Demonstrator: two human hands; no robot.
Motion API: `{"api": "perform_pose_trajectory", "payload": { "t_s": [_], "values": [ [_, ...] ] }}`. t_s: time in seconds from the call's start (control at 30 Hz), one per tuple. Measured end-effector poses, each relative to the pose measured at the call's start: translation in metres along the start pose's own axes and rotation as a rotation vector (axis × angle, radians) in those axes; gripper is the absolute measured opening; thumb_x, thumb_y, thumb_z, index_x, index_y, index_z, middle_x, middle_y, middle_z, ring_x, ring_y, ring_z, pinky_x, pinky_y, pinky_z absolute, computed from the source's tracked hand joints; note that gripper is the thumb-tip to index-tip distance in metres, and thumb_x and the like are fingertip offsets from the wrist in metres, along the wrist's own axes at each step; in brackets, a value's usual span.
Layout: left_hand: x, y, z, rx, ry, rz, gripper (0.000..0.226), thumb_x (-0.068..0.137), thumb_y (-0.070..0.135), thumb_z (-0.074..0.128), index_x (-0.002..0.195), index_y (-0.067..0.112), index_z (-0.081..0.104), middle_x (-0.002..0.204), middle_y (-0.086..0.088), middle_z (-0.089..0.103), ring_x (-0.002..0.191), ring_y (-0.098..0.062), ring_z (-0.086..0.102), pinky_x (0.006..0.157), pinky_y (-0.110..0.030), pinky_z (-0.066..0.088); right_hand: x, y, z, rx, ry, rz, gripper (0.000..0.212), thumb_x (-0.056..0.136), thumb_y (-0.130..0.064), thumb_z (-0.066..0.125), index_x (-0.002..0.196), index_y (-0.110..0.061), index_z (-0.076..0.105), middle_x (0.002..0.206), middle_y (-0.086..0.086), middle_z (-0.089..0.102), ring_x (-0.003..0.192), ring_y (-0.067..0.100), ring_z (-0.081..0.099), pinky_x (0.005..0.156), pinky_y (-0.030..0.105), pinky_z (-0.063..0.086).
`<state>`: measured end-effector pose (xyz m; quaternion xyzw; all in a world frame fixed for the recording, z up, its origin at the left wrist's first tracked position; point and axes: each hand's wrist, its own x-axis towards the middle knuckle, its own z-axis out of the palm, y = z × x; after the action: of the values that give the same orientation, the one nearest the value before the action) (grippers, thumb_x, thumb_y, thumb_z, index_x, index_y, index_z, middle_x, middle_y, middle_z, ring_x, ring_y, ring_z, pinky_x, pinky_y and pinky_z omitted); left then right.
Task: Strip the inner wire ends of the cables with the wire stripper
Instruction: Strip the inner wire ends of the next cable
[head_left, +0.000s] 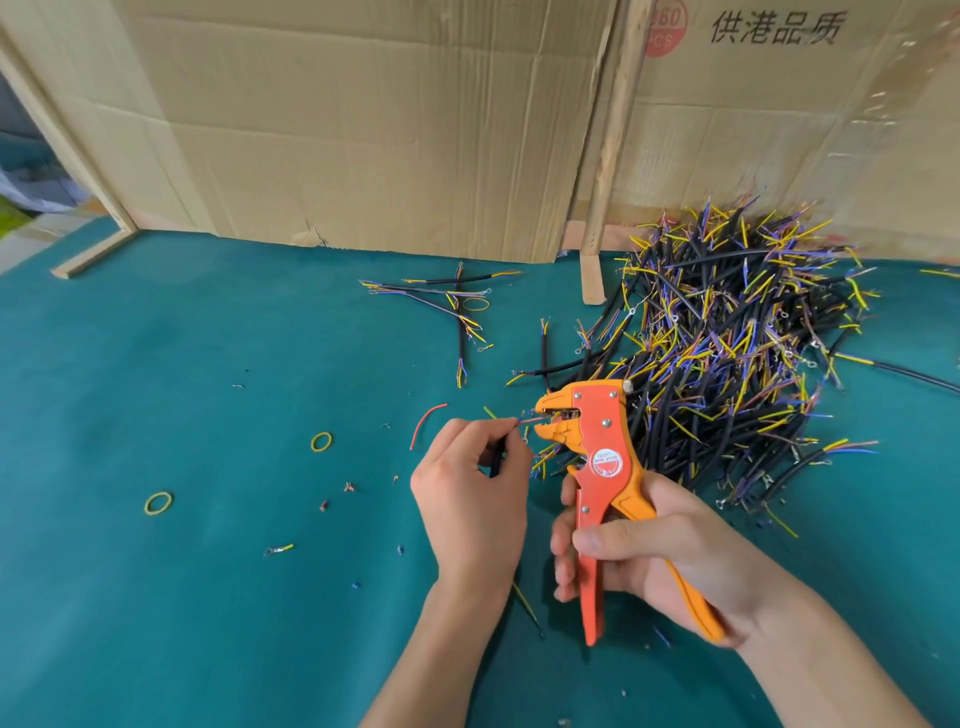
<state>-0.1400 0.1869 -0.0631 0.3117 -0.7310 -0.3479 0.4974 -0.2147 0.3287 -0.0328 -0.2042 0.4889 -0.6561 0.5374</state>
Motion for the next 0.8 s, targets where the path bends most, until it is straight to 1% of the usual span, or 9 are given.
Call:
{"api": "perform_pose_trajectory", "payload": {
  "t_s": [0.13,0.3,0.43,0.53,0.6,0.63,0.7,0.77,0.8],
  "values": [
    [-0.002,0.000,0.001,0.022,-0.028,0.039,0.017,0.077,-0.001,0.078,0.078,0.016,0.078,0.067,0.007,0.062,0.064,-0.010,0.057,0.062,-0.014,0.043,0.000,-0.001,0.002,-0.050,-0.009,0.018,0.056,0.065,-0.001,0.083,0.111,0.002,0.053,0.084,0.028,0.057,0.072,0.041,0.060,0.071,0.051,0.056],
    [-0.003,0.000,0.001,0.032,-0.039,0.071,0.015,0.078,0.000,0.077,0.078,0.015,0.078,0.067,0.004,0.062,0.060,-0.011,0.056,0.059,-0.027,0.044,0.001,0.000,0.005,-0.067,0.040,0.009,0.035,0.071,-0.006,0.082,0.095,-0.004,0.057,0.074,0.021,0.049,0.061,0.034,0.055,0.060,0.045,0.054],
    [-0.003,-0.001,0.002,0.021,-0.035,0.089,0.016,0.078,-0.002,0.079,0.079,0.014,0.079,0.068,0.005,0.063,0.062,-0.011,0.056,0.060,-0.020,0.044,0.003,0.002,0.007,-0.049,0.027,0.004,0.024,0.081,-0.012,0.077,0.077,-0.008,0.054,0.066,0.014,0.042,0.053,0.027,0.046,0.052,0.037,0.046],
    [-0.002,-0.001,0.003,-0.001,-0.033,0.104,0.015,0.080,0.000,0.079,0.082,0.015,0.080,0.070,0.007,0.065,0.066,-0.009,0.057,0.062,-0.011,0.041,0.004,0.004,0.010,-0.005,0.059,-0.021,0.027,0.083,-0.016,0.076,0.069,-0.011,0.052,0.062,0.011,0.038,0.047,0.023,0.039,0.047,0.033,0.040],
    [-0.002,-0.001,0.003,-0.048,-0.051,0.072,0.014,0.082,0.004,0.079,0.085,0.017,0.080,0.071,0.010,0.065,0.067,-0.006,0.060,0.064,-0.008,0.041,0.005,0.005,0.012,-0.003,0.126,-0.063,0.033,0.081,-0.020,0.077,0.067,-0.011,0.048,0.057,0.009,0.033,0.041,0.020,0.033,0.043,0.028,0.035],
    [-0.002,-0.001,0.004,-0.076,-0.080,0.042,0.014,0.083,0.005,0.079,0.087,0.018,0.080,0.072,0.012,0.066,0.068,-0.005,0.061,0.065,-0.010,0.044,0.006,0.005,0.013,-0.007,0.175,-0.088,0.037,0.078,-0.021,0.078,0.067,-0.011,0.044,0.056,0.008,0.030,0.038,0.018,0.029,0.041,0.025,0.032],
    [-0.003,0.002,0.006,-0.128,-0.153,-0.052,0.015,0.085,0.008,0.078,0.090,0.022,0.079,0.075,0.012,0.069,0.071,-0.006,0.065,0.070,-0.022,0.052,0.006,0.003,0.012,-0.001,0.223,-0.127,0.038,0.075,-0.022,0.080,0.067,-0.012,0.044,0.055,0.008,0.029,0.036,0.017,0.029,0.040,0.024,0.031],
    [-0.001,0.009,0.009,-0.186,-0.191,-0.154,0.015,0.086,0.011,0.076,0.089,0.025,0.079,0.077,0.014,0.073,0.073,-0.006,0.068,0.075,-0.034,0.057,0.004,0.000,0.009,0.058,0.178,-0.164,0.025,0.072,-0.016,0.079,0.074,-0.010,0.055,0.060,0.013,0.040,0.042,0.023,0.041,0.043,0.032,0.041],
    [0.003,0.015,0.011,-0.209,-0.203,-0.189,0.014,0.086,0.013,0.075,0.088,0.027,0.078,0.076,0.014,0.073,0.072,-0.006,0.070,0.075,-0.036,0.058,0.002,-0.002,0.007,0.104,0.145,-0.186,0.021,0.071,-0.012,0.079,0.081,-0.009,0.060,0.065,0.016,0.046,0.049,0.028,0.049,0.048,0.038,0.047]
  ]
}}
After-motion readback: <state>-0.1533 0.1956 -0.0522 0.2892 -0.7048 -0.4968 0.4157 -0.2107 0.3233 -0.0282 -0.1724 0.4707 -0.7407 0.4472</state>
